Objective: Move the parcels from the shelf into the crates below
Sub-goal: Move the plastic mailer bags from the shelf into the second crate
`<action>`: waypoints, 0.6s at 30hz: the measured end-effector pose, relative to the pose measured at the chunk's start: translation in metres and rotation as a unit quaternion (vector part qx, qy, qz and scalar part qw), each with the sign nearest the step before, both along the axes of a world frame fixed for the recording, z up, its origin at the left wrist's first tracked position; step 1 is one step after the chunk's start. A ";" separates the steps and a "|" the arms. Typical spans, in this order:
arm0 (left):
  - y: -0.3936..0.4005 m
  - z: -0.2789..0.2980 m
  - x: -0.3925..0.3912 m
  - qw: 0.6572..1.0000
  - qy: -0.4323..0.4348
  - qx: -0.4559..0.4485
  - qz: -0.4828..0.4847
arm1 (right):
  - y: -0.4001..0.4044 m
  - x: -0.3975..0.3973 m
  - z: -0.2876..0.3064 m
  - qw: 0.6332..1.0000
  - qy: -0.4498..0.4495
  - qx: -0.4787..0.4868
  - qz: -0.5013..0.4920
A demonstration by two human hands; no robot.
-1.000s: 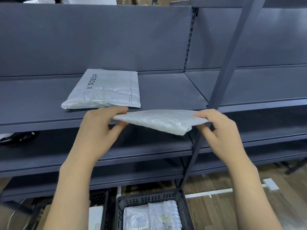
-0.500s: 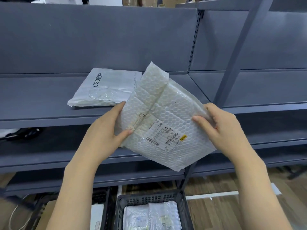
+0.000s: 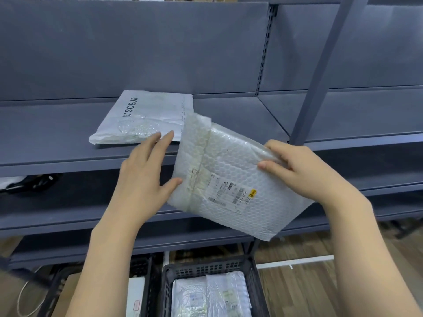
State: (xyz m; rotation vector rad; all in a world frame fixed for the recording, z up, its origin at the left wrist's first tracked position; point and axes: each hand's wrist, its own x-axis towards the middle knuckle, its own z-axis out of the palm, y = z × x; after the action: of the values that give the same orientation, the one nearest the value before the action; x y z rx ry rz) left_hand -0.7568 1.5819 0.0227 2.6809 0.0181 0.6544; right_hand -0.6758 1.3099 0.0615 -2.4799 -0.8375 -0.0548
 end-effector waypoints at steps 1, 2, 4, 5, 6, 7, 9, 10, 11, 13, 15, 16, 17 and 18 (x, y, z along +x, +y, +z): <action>-0.002 0.003 0.000 1.000 -0.009 0.010 -0.002 | 0.002 0.001 0.004 1.000 -0.001 -0.027 0.009; -0.005 0.006 0.001 1.000 -0.012 0.017 -0.011 | 0.005 0.002 0.007 0.998 -0.006 -0.058 0.017; -0.012 0.012 0.003 0.998 -0.013 0.042 -0.042 | 0.015 0.002 0.015 0.992 -0.025 -0.124 0.031; -0.017 0.014 0.004 0.997 -0.009 0.050 -0.055 | 0.020 0.002 0.018 0.987 -0.035 -0.151 0.036; -0.021 0.017 0.005 0.997 0.001 0.050 -0.065 | 0.026 0.001 0.020 0.983 -0.048 -0.170 0.040; -0.024 0.018 0.006 0.996 0.016 0.044 -0.074 | 0.030 0.000 0.023 0.981 -0.062 -0.180 0.042; -0.029 0.019 0.005 0.994 0.065 0.029 -0.082 | 0.035 0.002 0.026 0.976 -0.096 -0.190 0.042; -0.031 0.019 0.005 0.993 0.089 0.032 -0.076 | 0.037 0.003 0.026 0.972 -0.123 -0.198 0.037; -0.032 0.018 0.004 0.992 0.102 0.035 -0.066 | 0.038 0.004 0.025 0.965 -0.151 -0.212 0.026; -0.034 0.015 0.004 0.996 0.071 0.044 -0.043 | 0.038 0.006 0.018 0.959 -0.211 -0.188 0.008; -0.033 0.011 0.006 0.998 0.027 0.059 -0.022 | 0.038 0.007 0.007 0.953 -0.289 -0.087 -0.010; -0.031 0.011 0.006 0.998 0.010 0.059 -0.021 | 0.037 0.007 0.000 0.952 -0.303 -0.040 -0.030; -0.030 0.011 0.006 0.998 -0.002 0.054 -0.021 | 0.036 0.007 -0.006 0.949 -0.309 -0.013 -0.056; -0.028 0.011 0.005 0.999 -0.009 0.047 -0.018 | 0.034 0.006 -0.011 0.945 -0.315 -0.004 -0.088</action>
State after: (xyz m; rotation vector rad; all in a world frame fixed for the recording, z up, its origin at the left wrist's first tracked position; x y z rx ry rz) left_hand -0.7518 1.5540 0.0336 2.7581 -0.0685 0.6835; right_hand -0.6700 1.3440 0.0501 -2.5576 -0.8470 -0.9489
